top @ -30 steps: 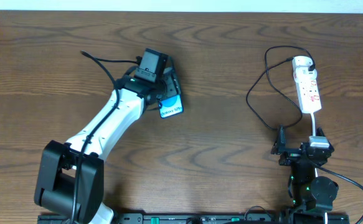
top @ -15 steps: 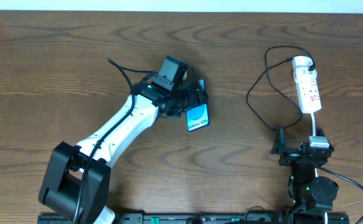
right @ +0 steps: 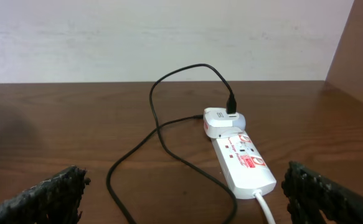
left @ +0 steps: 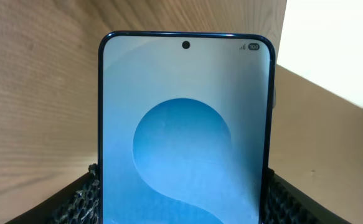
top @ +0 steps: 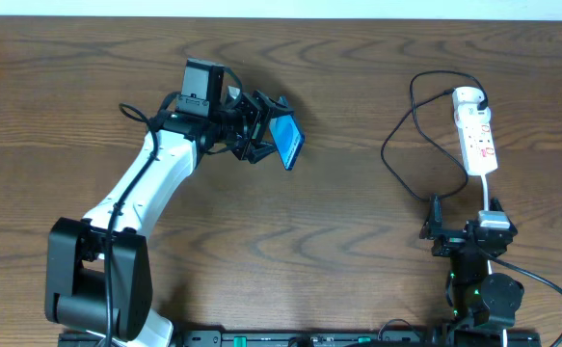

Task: Plug charger to phone and switch on socket
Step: 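Grasp the phone's top edge with the left gripper and lift it upright, then reach the right gripper toward the phone held by the left gripper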

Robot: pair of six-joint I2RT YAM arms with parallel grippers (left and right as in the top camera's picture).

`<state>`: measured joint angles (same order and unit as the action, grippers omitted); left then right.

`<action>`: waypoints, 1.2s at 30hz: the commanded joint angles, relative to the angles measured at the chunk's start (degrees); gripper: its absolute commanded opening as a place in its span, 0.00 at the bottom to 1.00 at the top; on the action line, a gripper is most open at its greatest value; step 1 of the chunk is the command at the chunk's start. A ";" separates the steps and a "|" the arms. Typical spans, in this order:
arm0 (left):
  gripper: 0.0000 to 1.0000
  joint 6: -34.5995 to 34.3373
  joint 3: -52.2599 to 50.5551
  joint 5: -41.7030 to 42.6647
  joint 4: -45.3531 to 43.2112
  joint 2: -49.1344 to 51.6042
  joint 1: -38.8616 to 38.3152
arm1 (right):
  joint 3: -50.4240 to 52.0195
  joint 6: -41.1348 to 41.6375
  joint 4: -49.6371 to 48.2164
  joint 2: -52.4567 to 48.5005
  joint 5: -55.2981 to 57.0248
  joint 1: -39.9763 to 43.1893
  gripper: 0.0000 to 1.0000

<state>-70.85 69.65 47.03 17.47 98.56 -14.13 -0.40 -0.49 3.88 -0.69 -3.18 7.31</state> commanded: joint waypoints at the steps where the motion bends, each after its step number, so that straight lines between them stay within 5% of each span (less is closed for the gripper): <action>1: 0.67 -6.29 -0.09 3.52 -0.92 -1.25 0.09 | 0.09 -0.24 0.22 0.24 -0.17 0.20 0.99; 13: 0.67 -8.11 -0.09 5.11 -2.21 -1.25 0.09 | 0.09 3.34 -0.09 0.24 -3.28 0.20 0.99; 16: 0.67 -8.11 -0.09 5.11 -2.21 -1.25 0.09 | 0.09 21.46 -0.48 0.24 -8.22 0.20 0.99; 18: 0.67 -8.13 -0.09 5.11 -2.23 -1.25 0.09 | 0.09 45.86 -1.05 0.24 -15.15 0.20 0.99; 19: 0.67 -8.13 -0.09 5.09 -2.23 -1.25 0.09 | 0.09 51.82 -1.16 0.24 -17.05 0.20 0.99; 23: 0.67 -8.15 -0.09 4.85 -2.60 -1.25 0.09 | 0.09 61.18 -4.96 0.24 -7.39 0.20 0.99; 30: 0.67 -8.13 -0.09 4.79 -2.64 -1.25 0.09 | -3.13 43.82 -12.72 -6.99 -12.94 0.09 0.99; 36: 0.67 -8.13 -0.09 4.35 -3.10 -1.25 0.09 | -31.10 36.57 -5.75 -35.80 -16.06 -7.41 0.99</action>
<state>-78.50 69.65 49.63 15.07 98.56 -14.13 -22.55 39.27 -5.21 -29.04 -17.63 3.53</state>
